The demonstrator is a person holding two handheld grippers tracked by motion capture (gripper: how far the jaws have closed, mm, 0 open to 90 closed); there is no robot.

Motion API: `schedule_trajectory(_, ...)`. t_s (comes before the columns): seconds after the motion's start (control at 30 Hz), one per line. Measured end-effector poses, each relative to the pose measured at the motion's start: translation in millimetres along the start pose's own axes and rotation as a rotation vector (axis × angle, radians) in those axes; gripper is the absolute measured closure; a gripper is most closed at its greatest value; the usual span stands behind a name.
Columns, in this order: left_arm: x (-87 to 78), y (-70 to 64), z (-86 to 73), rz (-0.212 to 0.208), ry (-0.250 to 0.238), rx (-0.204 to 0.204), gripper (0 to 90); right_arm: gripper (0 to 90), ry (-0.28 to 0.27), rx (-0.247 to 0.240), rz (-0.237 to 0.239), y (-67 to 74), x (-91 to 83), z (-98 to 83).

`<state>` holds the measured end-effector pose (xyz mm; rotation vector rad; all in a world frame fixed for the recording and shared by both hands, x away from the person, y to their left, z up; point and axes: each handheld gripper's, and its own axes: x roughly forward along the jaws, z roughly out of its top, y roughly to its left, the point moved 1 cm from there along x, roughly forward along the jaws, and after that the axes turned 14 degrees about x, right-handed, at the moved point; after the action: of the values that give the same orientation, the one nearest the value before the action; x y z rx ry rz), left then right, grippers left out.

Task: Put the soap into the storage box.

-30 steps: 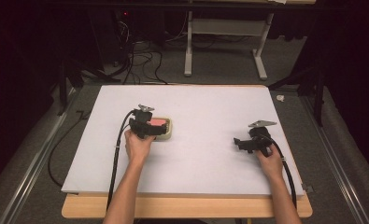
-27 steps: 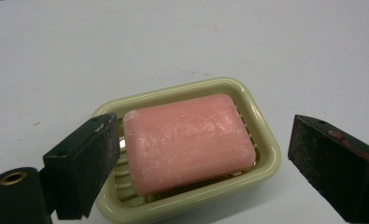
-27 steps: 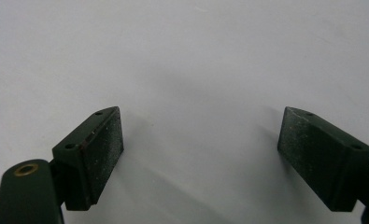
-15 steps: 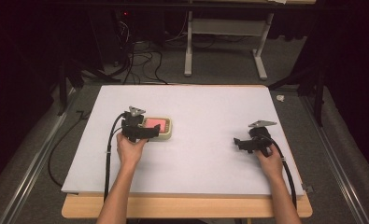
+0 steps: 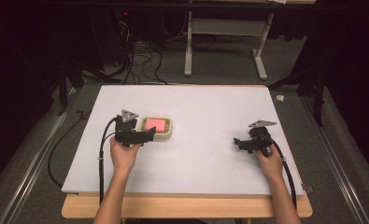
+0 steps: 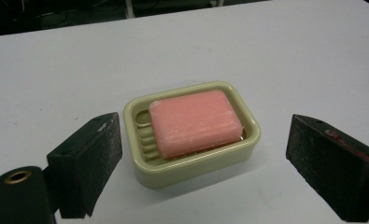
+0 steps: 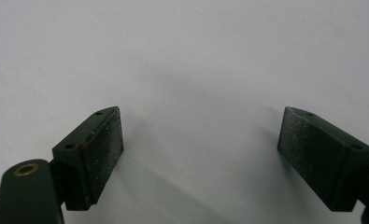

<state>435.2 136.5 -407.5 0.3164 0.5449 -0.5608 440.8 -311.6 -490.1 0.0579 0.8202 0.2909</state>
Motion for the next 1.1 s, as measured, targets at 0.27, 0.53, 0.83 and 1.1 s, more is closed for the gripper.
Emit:
schedule_trajectory(0.27, -10.0, -5.8, -6.2, -0.016, -0.027, -0.004, 11.8, 14.8, 0.000, 0.000, 0.000, 0.0, 0.0, 0.0)
schedule_trajectory(0.53, -16.9, -11.1, -13.0, -0.027, -0.047, -0.004, 11.8, 14.8, 0.000, 0.000, 0.000, 0.0, 0.0, 0.0)
schedule_trajectory(0.83, -25.9, -18.5, -16.3, -0.042, -0.064, 0.007, 11.8, 14.8, 0.000, 0.000, 0.000, 0.0, 0.0, 0.0)
schedule_trajectory(1.1, -27.3, -29.1, -19.5, -0.059, -0.070, 0.025, 11.8, 14.8, 0.000, 0.000, 0.000, 0.0, 0.0, 0.0)
